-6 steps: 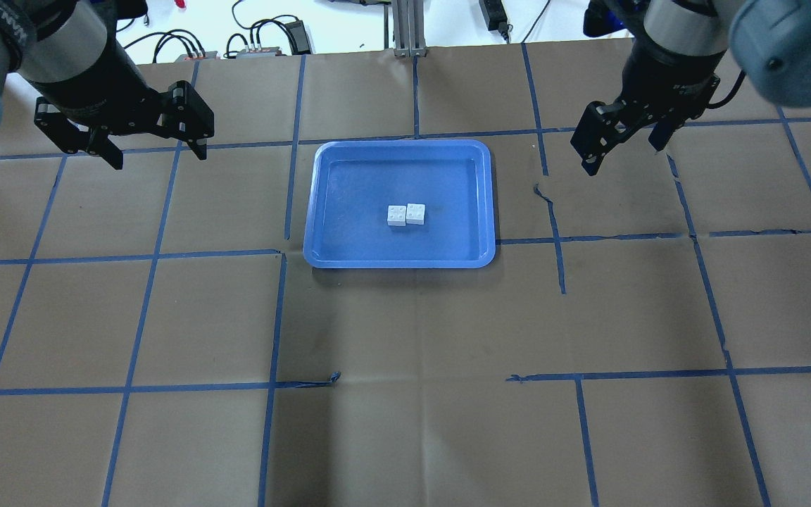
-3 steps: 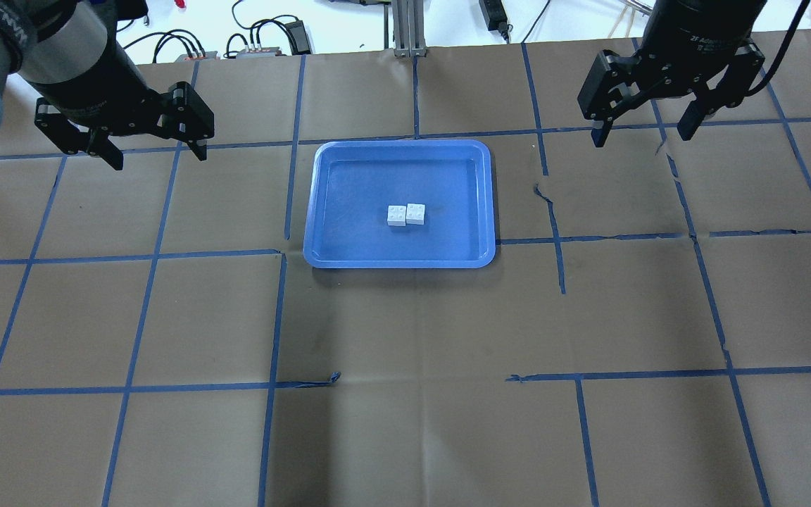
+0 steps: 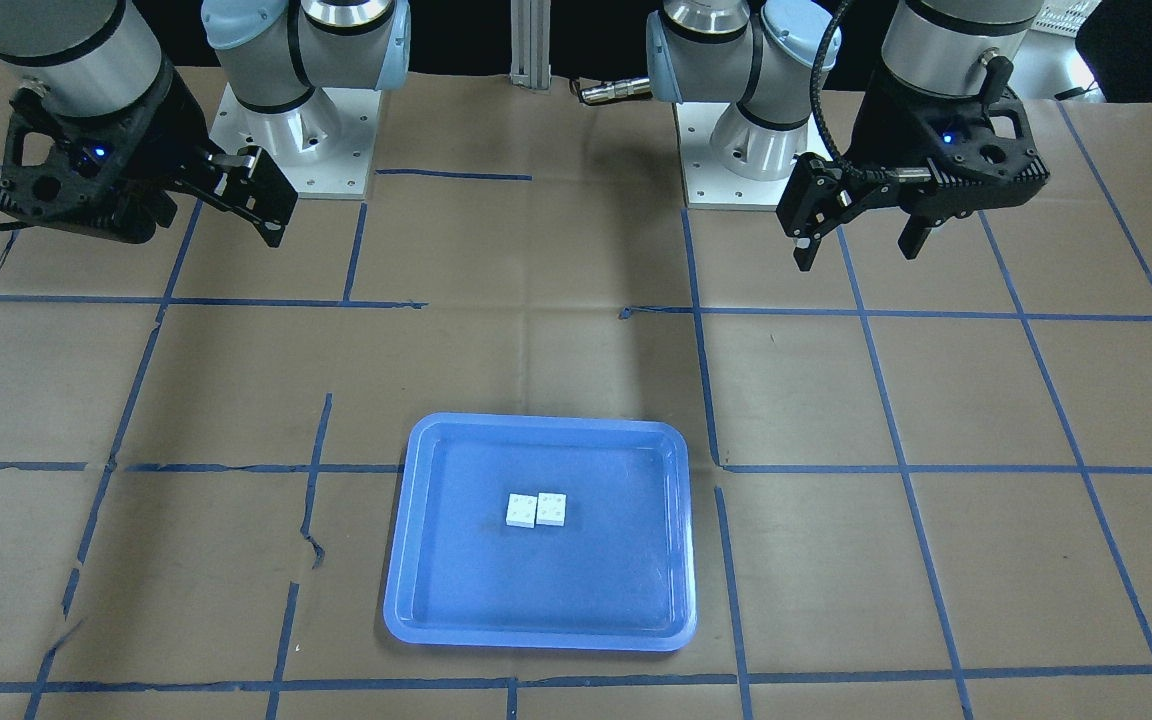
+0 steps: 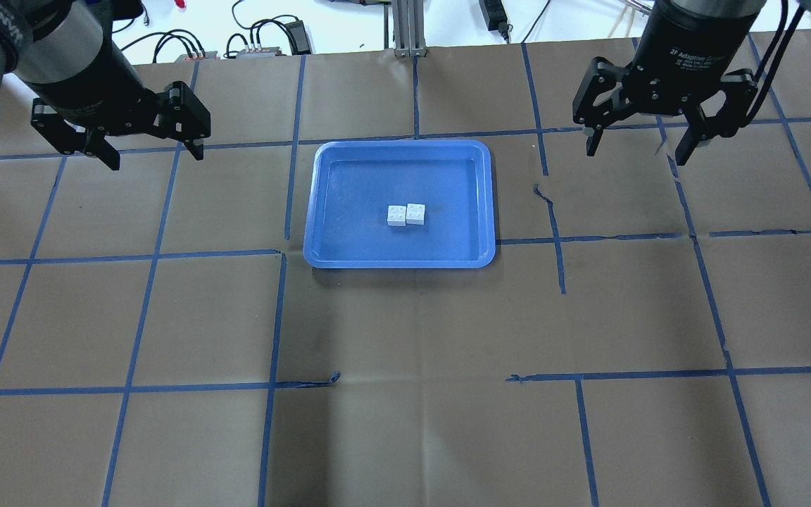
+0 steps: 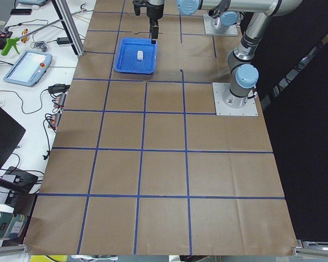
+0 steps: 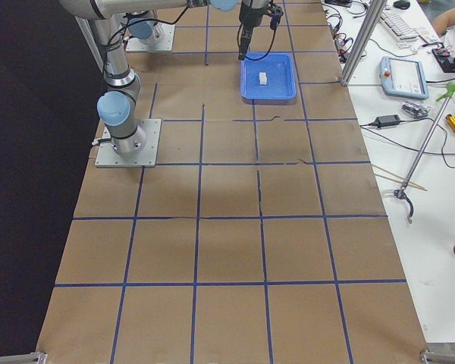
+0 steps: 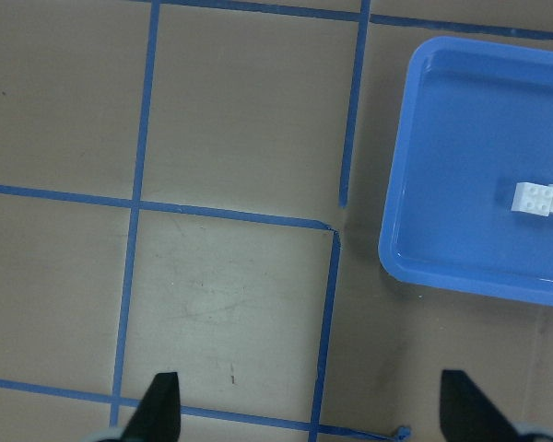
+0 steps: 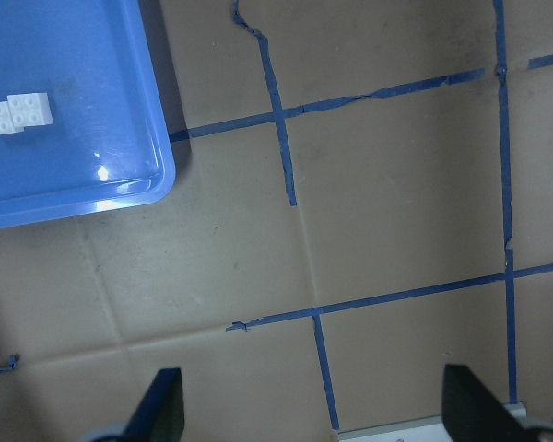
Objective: Assemble white blocks and place on blue tray
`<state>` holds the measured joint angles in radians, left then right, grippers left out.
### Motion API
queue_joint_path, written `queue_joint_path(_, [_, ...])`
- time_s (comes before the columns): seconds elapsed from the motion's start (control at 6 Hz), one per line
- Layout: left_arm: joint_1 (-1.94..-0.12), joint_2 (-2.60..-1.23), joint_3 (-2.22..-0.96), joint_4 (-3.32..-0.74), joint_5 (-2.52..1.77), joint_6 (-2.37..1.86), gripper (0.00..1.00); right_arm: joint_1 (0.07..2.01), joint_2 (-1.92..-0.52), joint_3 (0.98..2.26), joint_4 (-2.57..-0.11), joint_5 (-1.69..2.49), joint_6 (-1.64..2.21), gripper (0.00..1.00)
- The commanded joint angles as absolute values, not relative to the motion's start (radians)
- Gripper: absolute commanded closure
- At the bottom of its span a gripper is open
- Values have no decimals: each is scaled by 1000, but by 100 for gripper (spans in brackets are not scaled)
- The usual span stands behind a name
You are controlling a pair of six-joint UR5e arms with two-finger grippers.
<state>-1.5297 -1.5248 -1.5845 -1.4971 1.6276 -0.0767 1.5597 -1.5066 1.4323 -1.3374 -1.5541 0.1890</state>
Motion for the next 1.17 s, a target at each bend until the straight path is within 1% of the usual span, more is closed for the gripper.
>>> queue_joint_path(0.0, [-1529, -1525, -1585, -1497, 1628, -77, 1, 1560, -1511, 1460, -1345, -1554, 193, 0])
queue_joint_path(0.17, [-1529, -1525, -1586, -1497, 1628, -77, 1, 1559, -1511, 1459, -1383, -1563, 189, 0])
queue_joint_path(1.0, [-1528, -1525, -1586, -1497, 1628, -77, 1, 1559, -1514, 1460, -1384, -1565, 190, 0])
